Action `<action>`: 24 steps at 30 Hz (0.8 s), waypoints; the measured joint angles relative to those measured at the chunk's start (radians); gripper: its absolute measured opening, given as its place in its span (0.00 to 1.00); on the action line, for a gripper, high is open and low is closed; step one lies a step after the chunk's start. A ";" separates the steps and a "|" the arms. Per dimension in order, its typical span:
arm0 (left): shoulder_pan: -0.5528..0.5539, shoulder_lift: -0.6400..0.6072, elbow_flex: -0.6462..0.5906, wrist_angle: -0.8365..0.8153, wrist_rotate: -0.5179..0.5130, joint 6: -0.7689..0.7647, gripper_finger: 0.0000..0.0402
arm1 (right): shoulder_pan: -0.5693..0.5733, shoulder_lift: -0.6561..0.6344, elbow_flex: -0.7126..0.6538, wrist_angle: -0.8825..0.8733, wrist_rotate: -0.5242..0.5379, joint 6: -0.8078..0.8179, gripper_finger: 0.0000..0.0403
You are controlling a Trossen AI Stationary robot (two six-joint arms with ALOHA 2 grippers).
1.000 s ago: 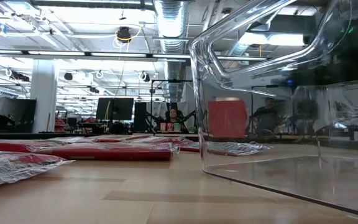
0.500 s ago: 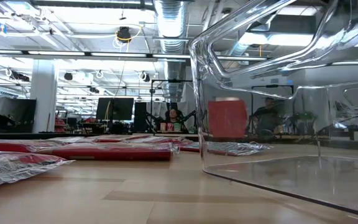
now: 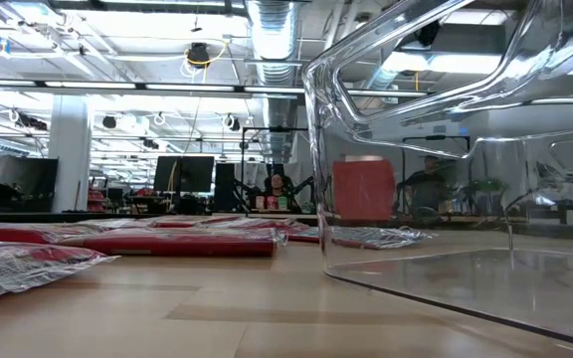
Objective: Sort popcorn bags into baskets
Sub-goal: Put the red popcorn bag into the transparent bin
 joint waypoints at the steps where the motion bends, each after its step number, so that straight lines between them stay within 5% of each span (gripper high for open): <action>1: 0.021 0.012 -0.013 -0.045 0.031 -0.043 0.81 | 0.000 0.015 0.000 -0.014 0.017 0.000 0.66; 9: 0.157 0.047 -0.203 -0.011 0.189 -0.216 0.82 | -0.001 0.141 0.000 -0.123 0.215 0.038 0.66; 16: 0.284 -0.041 -0.552 0.369 0.375 -0.119 0.82 | -0.001 0.234 0.000 -0.141 0.256 0.072 0.66; 24: 0.411 -0.078 -0.900 0.622 0.452 -0.180 0.81 | 0.006 0.303 0.001 -0.137 0.254 0.090 0.66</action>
